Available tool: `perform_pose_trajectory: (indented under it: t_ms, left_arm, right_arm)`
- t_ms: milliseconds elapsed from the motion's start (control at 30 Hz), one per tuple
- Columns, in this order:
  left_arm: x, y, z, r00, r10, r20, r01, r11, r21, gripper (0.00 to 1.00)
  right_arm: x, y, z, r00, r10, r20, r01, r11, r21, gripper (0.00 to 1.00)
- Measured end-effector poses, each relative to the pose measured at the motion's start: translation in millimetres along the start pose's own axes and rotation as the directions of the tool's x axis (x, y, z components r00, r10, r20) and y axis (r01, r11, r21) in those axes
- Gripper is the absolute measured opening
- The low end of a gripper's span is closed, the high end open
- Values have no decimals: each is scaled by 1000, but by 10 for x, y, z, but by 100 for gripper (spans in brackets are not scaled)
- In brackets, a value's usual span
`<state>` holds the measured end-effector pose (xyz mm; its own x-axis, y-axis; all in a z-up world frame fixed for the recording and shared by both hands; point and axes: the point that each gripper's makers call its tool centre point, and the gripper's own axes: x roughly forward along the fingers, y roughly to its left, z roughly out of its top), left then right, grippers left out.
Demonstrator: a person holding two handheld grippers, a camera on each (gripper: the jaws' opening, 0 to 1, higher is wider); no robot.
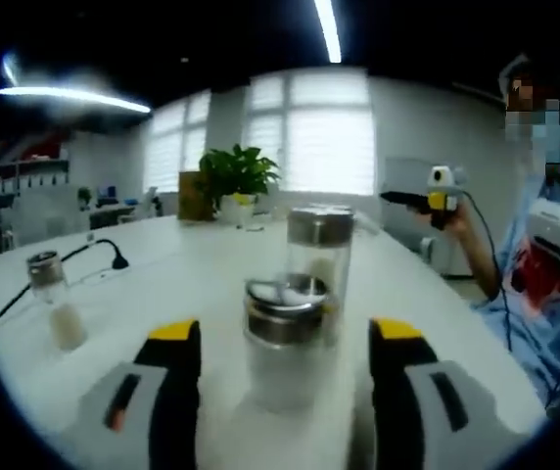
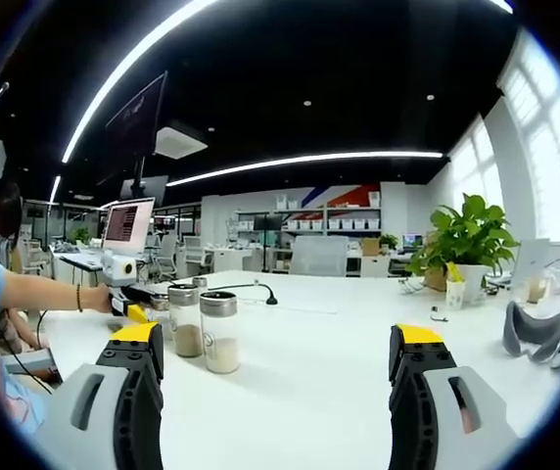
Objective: Rotate the seasoning bottle until the label or dispensing opening points toward the visible target arrow and the bottle remains upright within the marked orientation range
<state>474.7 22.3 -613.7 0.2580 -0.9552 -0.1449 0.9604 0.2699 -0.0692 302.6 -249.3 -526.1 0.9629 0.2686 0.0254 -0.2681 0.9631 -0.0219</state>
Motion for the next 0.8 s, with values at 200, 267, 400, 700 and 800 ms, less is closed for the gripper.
perform_pose_trajectory:
  t_ms: [200,267,400,700,800]
  left_arm:
    - [-160,36,-24,981,196,-6,-196,981,-14,61]
    - [-211,23,15,965,262,11,-262,965,-23,63]
    - [-339,101,40,877,480,26,-477,875,-81,57]
    - [-267,4,45,820,571,38,-565,818,-106,55]
    - [-250,36,106,807,588,59,-581,807,-103,48]
  right_arm:
    - [-37,-36,11,1000,-18,4,18,1000,8,99]
    - [-43,-48,3,1000,-23,0,23,1000,8,99]
    - [-45,-67,-14,1000,-30,-8,30,999,16,99]
    - [-59,-89,-10,999,-39,6,39,999,27,98]
    - [-83,-128,0,999,-53,5,53,999,7,97]
